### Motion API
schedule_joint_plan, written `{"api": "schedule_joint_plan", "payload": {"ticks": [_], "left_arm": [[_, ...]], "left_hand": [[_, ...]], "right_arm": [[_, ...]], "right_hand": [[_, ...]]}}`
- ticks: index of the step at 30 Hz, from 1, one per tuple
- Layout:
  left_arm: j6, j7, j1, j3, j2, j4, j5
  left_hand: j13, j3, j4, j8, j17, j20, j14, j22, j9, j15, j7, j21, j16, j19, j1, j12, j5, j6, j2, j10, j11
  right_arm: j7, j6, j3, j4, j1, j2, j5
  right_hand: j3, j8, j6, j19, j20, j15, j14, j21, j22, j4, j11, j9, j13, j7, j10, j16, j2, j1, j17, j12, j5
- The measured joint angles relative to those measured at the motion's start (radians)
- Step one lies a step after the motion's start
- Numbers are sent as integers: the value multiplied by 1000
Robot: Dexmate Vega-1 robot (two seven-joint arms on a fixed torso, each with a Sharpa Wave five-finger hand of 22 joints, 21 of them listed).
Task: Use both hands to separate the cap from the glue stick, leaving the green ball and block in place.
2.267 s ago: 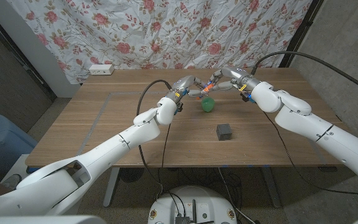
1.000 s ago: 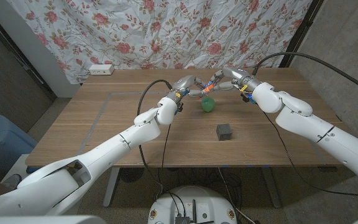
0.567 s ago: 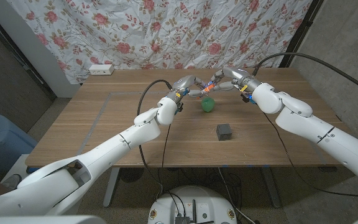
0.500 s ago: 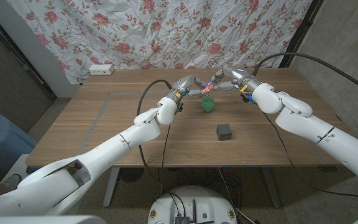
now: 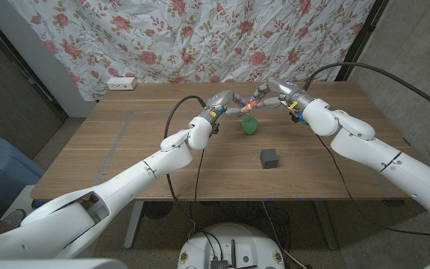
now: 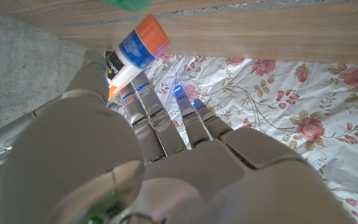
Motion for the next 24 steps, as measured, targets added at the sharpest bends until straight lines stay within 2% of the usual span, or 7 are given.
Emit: {"api": "schedule_joint_plan", "payload": {"ticks": [13,24], "left_arm": [[7,0,0,0,1,0,-2],[13,-5,0,0,2,2,-3]], "left_hand": [[0,0,0,2,-5,0,0,0,0,0,0,0,0,0,0,3,0,0,0,0,0],[-1,0,0,2,-5,0,0,0,0,0,0,0,0,0,0,3,1,0,0,4,-3]], "right_arm": [[8,-1,-3,5,11,2,0],[21,-1,-3,7,20,-3,3]], "right_hand": [[-10,-1,0,0,0,0,0,0,0,10,0,-1,6,0,0,0,0,0,0,-6,1],[-10,-6,0,0,0,-2,-2,0,0,10,0,0,6,0,0,-7,0,0,0,-7,1]]}}
